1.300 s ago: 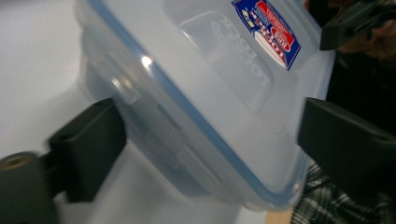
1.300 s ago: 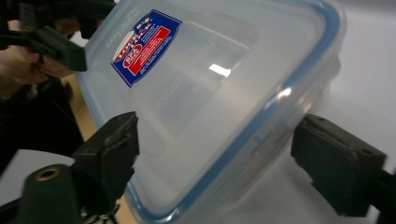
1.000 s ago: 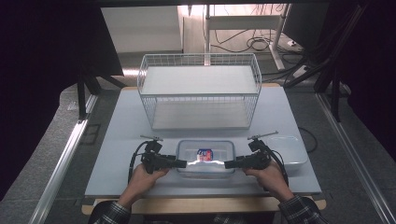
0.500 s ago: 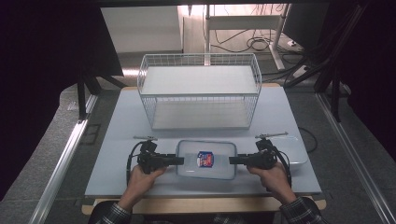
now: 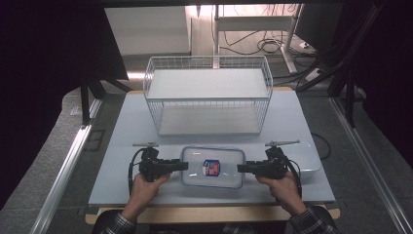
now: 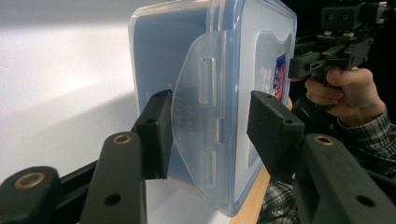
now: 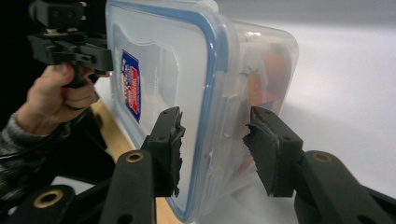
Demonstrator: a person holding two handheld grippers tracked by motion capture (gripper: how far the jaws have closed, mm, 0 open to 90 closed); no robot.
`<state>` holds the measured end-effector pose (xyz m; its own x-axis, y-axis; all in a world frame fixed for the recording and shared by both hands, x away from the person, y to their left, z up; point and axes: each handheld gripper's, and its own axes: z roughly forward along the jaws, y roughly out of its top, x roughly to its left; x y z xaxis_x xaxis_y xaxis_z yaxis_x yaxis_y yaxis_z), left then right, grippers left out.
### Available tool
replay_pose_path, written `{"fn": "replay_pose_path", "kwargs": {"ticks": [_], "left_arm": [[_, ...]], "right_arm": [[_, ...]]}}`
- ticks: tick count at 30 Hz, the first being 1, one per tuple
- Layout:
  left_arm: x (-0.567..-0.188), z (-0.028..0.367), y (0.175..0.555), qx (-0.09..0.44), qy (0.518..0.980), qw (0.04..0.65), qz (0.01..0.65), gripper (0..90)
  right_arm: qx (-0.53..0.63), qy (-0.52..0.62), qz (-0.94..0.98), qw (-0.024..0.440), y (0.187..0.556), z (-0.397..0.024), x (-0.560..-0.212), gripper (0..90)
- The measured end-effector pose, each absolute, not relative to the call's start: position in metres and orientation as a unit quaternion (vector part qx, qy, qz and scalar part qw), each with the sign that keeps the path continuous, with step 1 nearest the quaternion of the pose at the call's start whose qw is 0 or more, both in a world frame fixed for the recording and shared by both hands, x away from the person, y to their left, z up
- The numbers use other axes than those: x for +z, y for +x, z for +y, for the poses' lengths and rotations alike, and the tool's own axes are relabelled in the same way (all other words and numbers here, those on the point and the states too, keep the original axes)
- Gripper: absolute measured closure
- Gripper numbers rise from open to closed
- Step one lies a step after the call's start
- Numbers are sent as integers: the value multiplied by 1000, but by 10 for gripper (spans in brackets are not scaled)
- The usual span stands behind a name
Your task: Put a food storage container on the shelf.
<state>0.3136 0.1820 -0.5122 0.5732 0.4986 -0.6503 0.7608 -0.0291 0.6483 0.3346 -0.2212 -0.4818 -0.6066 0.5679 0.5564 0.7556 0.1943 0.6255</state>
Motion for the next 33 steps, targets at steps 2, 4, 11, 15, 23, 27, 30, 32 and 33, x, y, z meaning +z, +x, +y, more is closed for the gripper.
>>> {"fn": "replay_pose_path", "kwargs": {"ticks": [2, 4, 11, 15, 23, 27, 30, 32, 33], "left_arm": [[-512, 182, 313, -120, 709, 533, 446, 516], [-511, 181, 314, -115, 711, 532, 445, 514], [-494, 184, 316, -95, 715, 541, 432, 512], [-485, 186, 317, -88, 716, 543, 429, 512], [-463, 192, 327, -69, 714, 551, 427, 508], [-447, 194, 333, -58, 714, 555, 424, 508], [-434, 195, 338, -50, 714, 557, 421, 507], [-427, 196, 341, -46, 714, 558, 420, 506], [-423, 196, 343, -44, 713, 559, 420, 506]], "right_arm": [[-465, -428, -770, 88, 333, -219, -481, 544], [-464, -424, -774, 74, 331, -217, -479, 542], [-480, -411, -773, 57, 333, -215, -466, 542], [-488, -403, -773, 53, 336, -214, -458, 544], [-500, -385, -775, 45, 354, -207, -432, 550], [-508, -379, -772, 39, 363, -205, -418, 550], [-513, -372, -773, 32, 369, -203, -407, 550], [-518, -368, -772, 27, 374, -202, -396, 550], [-518, -368, -772, 27, 374, -202, -396, 550]]}}
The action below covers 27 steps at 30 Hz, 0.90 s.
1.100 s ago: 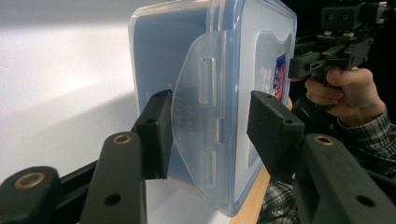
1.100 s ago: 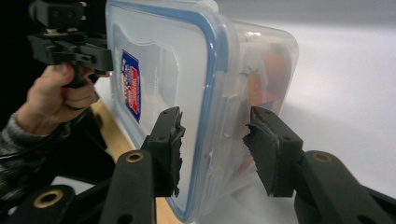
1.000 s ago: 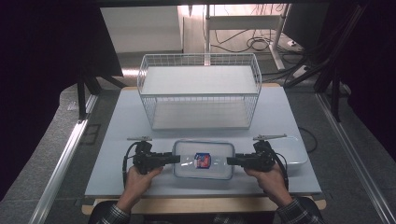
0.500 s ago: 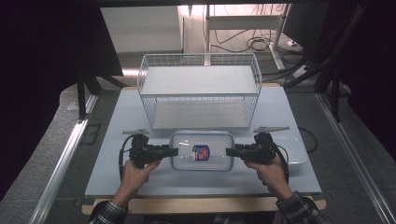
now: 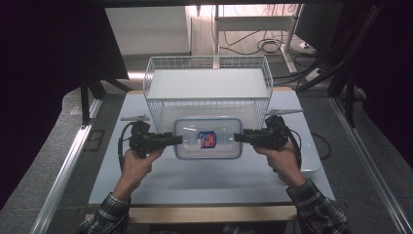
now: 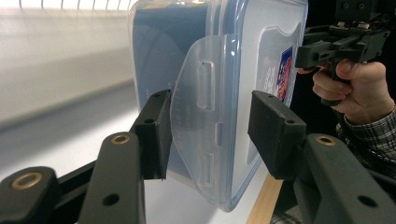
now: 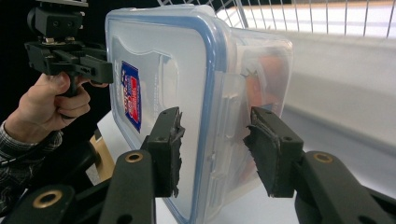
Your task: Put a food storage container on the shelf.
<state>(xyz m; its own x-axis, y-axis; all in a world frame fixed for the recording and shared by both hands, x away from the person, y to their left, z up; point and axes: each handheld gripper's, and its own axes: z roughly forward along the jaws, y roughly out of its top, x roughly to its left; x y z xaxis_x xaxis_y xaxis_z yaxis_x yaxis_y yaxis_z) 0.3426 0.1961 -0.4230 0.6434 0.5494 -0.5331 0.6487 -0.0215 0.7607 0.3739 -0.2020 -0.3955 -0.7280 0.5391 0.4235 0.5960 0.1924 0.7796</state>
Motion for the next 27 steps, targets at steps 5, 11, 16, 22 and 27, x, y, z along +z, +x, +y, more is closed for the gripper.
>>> {"fn": "replay_pose_path", "kwargs": {"ticks": [5, 11, 16, 22, 27], "left_arm": [[-407, 197, 353, -41, 710, 565, 418, 505], [-388, 200, 369, -40, 706, 573, 416, 504], [-370, 203, 384, -35, 706, 575, 413, 502], [-360, 205, 400, -34, 707, 574, 412, 502], [-350, 207, 412, -34, 704, 577, 413, 502]], "right_arm": [[-524, -365, -769, 19, 383, -201, -378, 550], [-534, -364, -763, 6, 395, -198, -356, 550], [-540, -362, -760, -1, 408, -195, -339, 551], [-541, -364, -758, -1, 423, -193, -330, 551], [-542, -365, -757, -4, 432, -191, -321, 551]]}}
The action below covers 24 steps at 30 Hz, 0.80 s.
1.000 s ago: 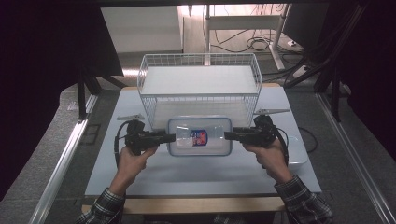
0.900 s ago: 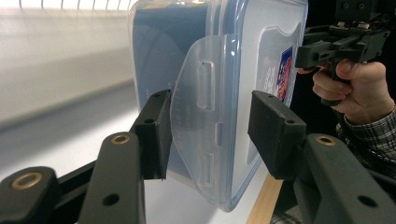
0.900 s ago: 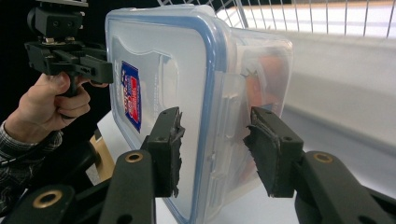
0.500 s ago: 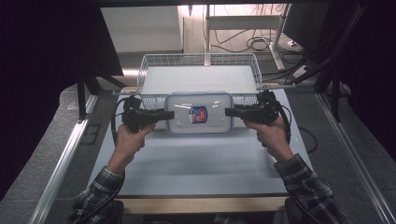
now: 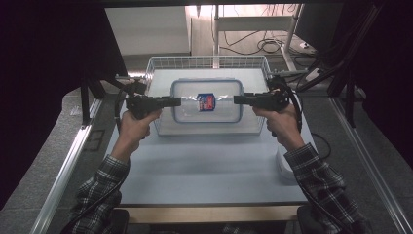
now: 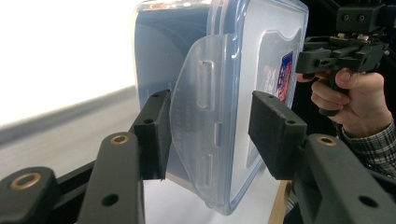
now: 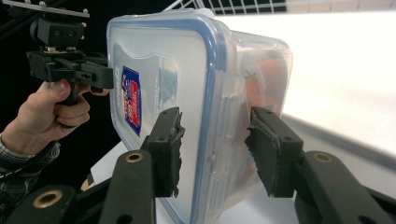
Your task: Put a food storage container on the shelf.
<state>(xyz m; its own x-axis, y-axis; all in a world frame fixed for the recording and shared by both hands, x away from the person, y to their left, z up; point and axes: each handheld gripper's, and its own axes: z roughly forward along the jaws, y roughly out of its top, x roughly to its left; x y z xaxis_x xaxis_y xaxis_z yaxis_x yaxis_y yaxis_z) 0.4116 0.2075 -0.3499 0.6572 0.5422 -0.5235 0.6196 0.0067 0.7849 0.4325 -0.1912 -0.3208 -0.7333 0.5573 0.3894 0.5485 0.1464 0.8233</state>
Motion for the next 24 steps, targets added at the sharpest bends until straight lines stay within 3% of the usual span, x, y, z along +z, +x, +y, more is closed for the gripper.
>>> {"fn": "replay_pose_path", "kwargs": {"ticks": [7, 24], "left_arm": [[-328, 210, 434, -30, 702, 579, 414, 501], [-326, 216, 474, -47, 685, 589, 427, 500]], "right_arm": [[549, 365, 752, 7, 455, -188, -300, 550], [556, 384, 737, 4, 496, -183, -293, 545]]}}
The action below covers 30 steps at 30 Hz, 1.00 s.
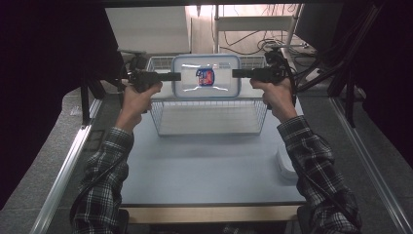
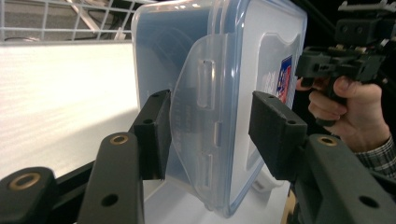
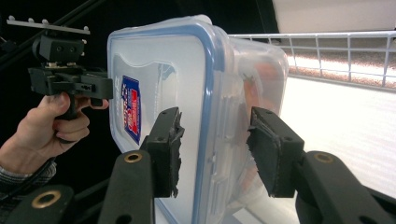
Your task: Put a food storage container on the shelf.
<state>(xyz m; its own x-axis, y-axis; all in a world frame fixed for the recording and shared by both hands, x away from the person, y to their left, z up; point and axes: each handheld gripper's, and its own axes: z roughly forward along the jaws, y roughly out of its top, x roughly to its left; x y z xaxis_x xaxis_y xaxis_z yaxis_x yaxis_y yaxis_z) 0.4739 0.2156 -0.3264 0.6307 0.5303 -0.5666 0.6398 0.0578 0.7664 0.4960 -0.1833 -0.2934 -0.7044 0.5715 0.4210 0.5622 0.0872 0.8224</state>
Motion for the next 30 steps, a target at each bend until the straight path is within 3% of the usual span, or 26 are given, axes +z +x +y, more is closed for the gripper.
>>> {"fn": "replay_pose_path", "kwargs": {"ticks": [7, 11, 21, 24, 30], "left_arm": [[-327, 208, 475, -12, 696, 584, 416, 411], [-329, 207, 475, -3, 698, 585, 413, 416], [-334, 211, 474, -18, 688, 593, 419, 441], [-339, 212, 477, -31, 685, 584, 434, 372], [-343, 216, 479, -46, 673, 600, 430, 399]], "right_arm": [[560, 388, 731, 20, 499, -181, -292, 542], [563, 392, 727, 21, 499, -180, -294, 537], [550, 398, 734, 9, 499, -180, -302, 472], [523, 398, 753, 28, 497, -177, -307, 503], [533, 405, 743, 8, 499, -182, -312, 545]]}}
